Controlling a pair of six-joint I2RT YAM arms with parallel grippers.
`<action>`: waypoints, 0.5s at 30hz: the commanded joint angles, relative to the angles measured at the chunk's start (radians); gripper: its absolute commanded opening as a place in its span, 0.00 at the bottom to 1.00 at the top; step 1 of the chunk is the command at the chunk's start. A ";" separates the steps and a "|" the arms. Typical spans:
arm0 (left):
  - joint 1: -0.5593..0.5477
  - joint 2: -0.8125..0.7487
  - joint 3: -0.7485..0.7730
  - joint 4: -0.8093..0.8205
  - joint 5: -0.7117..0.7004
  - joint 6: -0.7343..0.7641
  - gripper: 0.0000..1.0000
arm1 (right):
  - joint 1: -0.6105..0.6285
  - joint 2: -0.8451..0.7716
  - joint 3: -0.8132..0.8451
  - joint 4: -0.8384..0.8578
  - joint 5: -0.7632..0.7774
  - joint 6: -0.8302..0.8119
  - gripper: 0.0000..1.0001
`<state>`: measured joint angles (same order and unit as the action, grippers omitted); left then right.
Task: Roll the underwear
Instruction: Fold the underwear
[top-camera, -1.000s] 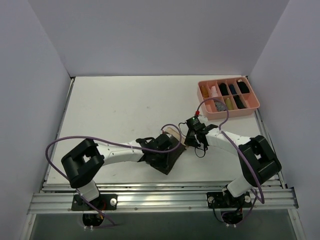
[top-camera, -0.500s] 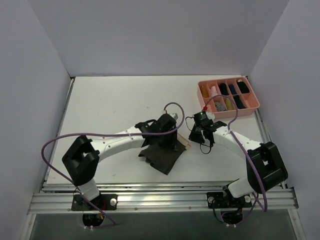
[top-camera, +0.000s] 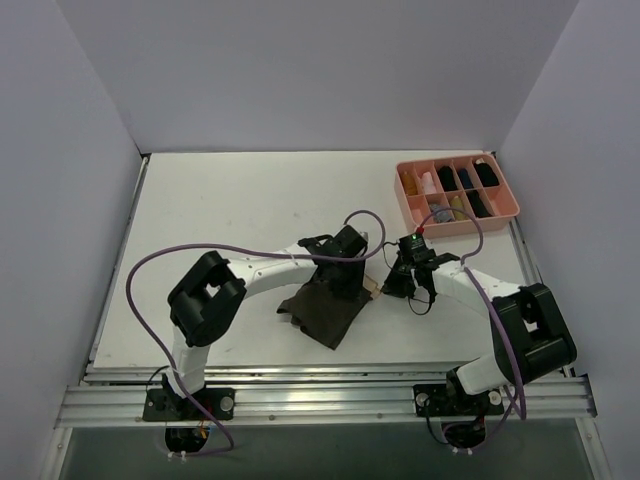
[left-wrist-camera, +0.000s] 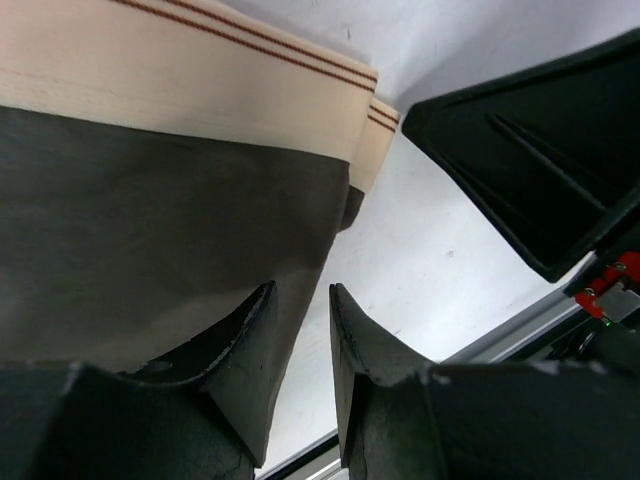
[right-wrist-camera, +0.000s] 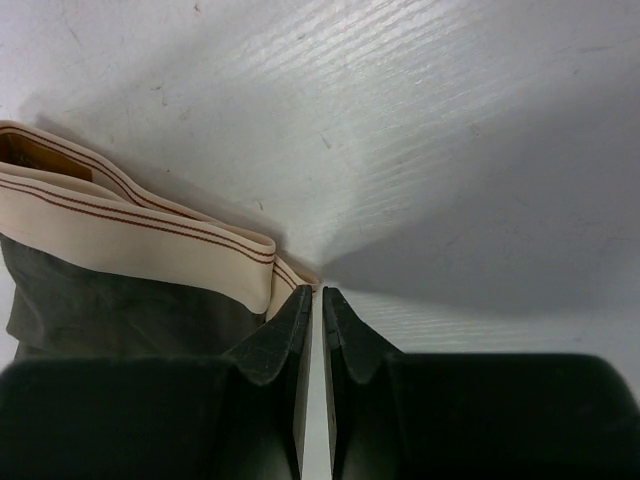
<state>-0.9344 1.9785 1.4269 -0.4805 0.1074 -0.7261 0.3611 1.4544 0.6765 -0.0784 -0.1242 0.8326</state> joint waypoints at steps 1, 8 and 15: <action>-0.012 -0.009 0.006 0.016 0.020 0.005 0.36 | -0.002 -0.029 -0.018 0.028 -0.037 0.023 0.06; -0.017 0.017 -0.013 0.019 0.021 0.001 0.36 | -0.002 -0.019 -0.048 0.060 -0.038 0.033 0.08; -0.024 0.020 -0.039 0.022 0.018 -0.009 0.34 | -0.010 0.023 -0.048 0.069 -0.014 0.022 0.06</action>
<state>-0.9504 1.9949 1.3960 -0.4767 0.1173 -0.7292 0.3603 1.4574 0.6315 -0.0059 -0.1505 0.8528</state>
